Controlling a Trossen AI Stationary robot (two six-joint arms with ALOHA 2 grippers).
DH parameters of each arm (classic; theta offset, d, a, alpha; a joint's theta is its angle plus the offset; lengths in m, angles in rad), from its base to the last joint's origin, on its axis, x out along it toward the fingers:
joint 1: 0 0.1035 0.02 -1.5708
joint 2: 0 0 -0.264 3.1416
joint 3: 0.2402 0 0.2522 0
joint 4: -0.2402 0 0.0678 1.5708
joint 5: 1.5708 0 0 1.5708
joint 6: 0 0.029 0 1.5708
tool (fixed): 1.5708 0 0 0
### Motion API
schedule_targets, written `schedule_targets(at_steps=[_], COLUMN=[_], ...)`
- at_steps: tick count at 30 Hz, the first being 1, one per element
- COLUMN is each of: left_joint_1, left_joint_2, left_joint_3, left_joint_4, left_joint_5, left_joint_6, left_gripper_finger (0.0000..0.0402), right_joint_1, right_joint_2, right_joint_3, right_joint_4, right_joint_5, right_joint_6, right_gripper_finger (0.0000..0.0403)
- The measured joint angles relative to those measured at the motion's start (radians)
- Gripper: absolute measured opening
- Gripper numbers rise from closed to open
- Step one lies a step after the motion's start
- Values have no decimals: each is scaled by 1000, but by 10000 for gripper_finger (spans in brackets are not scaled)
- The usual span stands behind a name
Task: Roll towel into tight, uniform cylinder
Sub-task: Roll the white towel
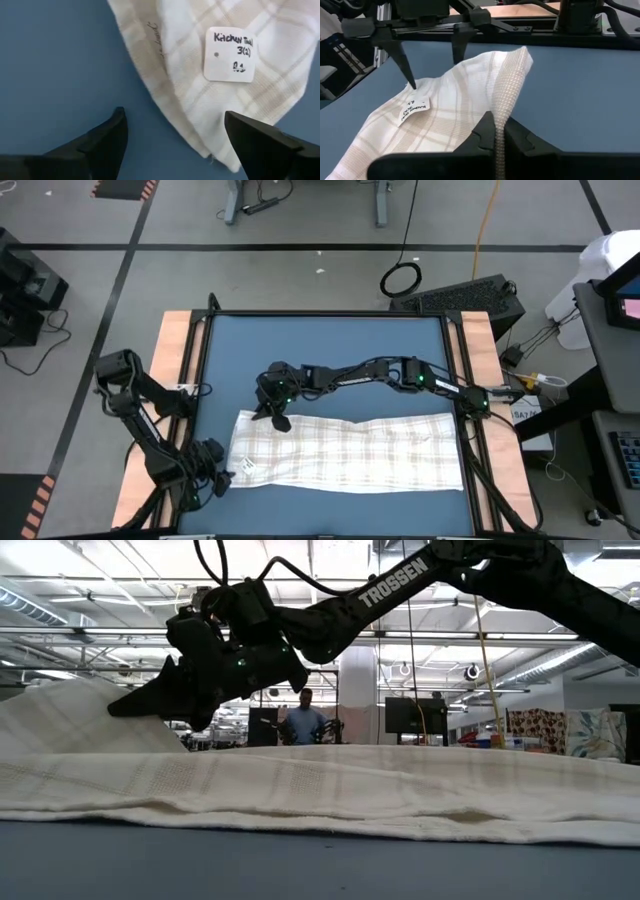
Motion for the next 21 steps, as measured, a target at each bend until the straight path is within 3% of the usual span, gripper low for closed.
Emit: schedule_targets(at_steps=[6, 14, 21], left_joint_1=[0, 0, 0], left_joint_2=[3, -14, -18], left_joint_3=[0, 0, 0], left_joint_4=[80, 109, 196], left_joint_5=[-35, -15, -61], left_joint_6=[13, 37, 68], left_gripper_finger=[325, 282, 256], right_joint_1=[0, -1, 0], right_joint_2=[0, 0, -1], right_joint_3=[0, 15, 40], right_joint_4=[0, -2, 0], right_joint_5=[1, 5, 4], right_joint_6=[5, 8, 7], right_gripper_finger=[1, 1, 1])
